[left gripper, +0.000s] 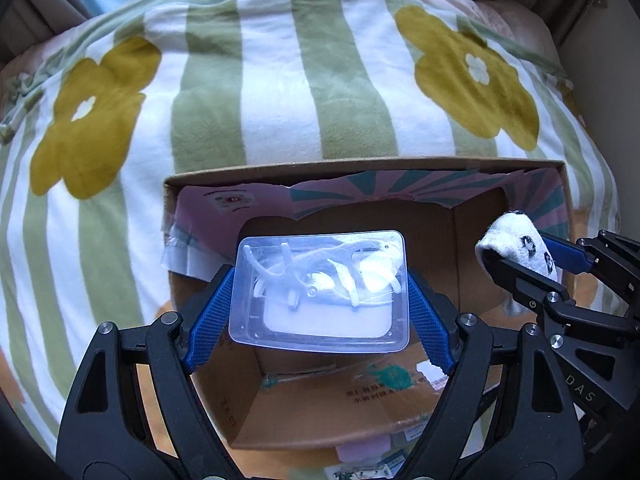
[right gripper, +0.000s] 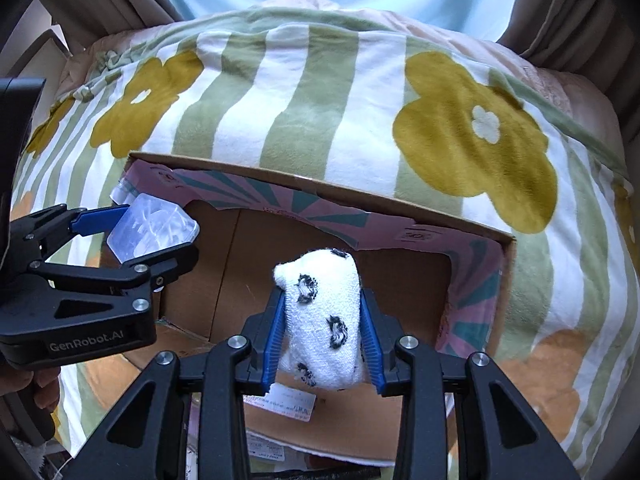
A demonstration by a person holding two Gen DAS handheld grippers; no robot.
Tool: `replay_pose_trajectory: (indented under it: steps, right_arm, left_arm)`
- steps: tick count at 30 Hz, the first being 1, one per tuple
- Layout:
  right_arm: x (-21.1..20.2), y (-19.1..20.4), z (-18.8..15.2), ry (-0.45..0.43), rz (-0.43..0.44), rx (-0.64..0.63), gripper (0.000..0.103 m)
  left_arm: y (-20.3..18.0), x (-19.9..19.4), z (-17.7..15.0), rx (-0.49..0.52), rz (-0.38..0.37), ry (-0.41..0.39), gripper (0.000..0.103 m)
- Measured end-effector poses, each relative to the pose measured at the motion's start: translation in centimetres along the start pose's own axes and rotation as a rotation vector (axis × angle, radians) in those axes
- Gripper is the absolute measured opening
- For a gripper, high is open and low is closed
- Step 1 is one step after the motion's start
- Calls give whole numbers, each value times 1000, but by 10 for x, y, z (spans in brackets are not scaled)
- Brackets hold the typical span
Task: Organize objects
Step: 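Open the left tool to drop the floss case while the right tool releases the sock into the box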
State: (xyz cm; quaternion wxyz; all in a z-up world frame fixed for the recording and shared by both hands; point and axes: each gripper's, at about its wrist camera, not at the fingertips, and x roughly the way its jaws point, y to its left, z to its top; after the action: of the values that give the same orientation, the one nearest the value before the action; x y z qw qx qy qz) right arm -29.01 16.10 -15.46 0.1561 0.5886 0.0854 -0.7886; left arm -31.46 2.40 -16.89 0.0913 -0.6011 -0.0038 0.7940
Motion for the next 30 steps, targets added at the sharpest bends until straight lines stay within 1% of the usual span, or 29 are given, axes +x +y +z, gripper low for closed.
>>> replay_pose_trajectory:
  steps: [5, 11, 12, 13, 14, 15, 16, 18, 23, 27, 30]
  right_arm:
    - [25, 0, -4, 28, 11, -40, 33]
    - [29, -8, -7, 28, 21, -31, 33]
    - [28, -8, -7, 28, 28, -33, 36]
    - [28, -8, -8, 39, 40, -37, 47]
    - [29, -8, -8, 53, 46, -41, 57]
    - [28, -8, -9, 56, 47, -44, 86]
    - [26, -9, -11, 48, 59, -48, 100]
    - [24, -9, -17, 44, 81, -53, 101]
    - [21, -11, -24, 37, 62, -44, 101]
    - [18, -13, -24, 31, 49, -28, 101]
    - [14, -11, -22, 35, 35, -18, 101]
  left_arm:
    - [0, 32, 3, 30, 14, 25, 80]
    - [-3, 36, 9, 59, 17, 18, 80]
    - [-4, 35, 10, 65, 20, 15, 81]
    - [-5, 35, 11, 71, 23, 16, 82]
    - [-6, 34, 13, 72, 22, 20, 92]
    - [-6, 34, 15, 70, 18, 23, 102]
    - [-7, 33, 15, 66, 19, 20, 103]
    - [-8, 30, 17, 64, 17, 20, 103]
    - [-13, 29, 14, 70, 16, 21, 103]
    - [-16, 27, 11, 83, 32, 22, 103]
    - [-14, 20, 9, 71, 30, 13, 103]
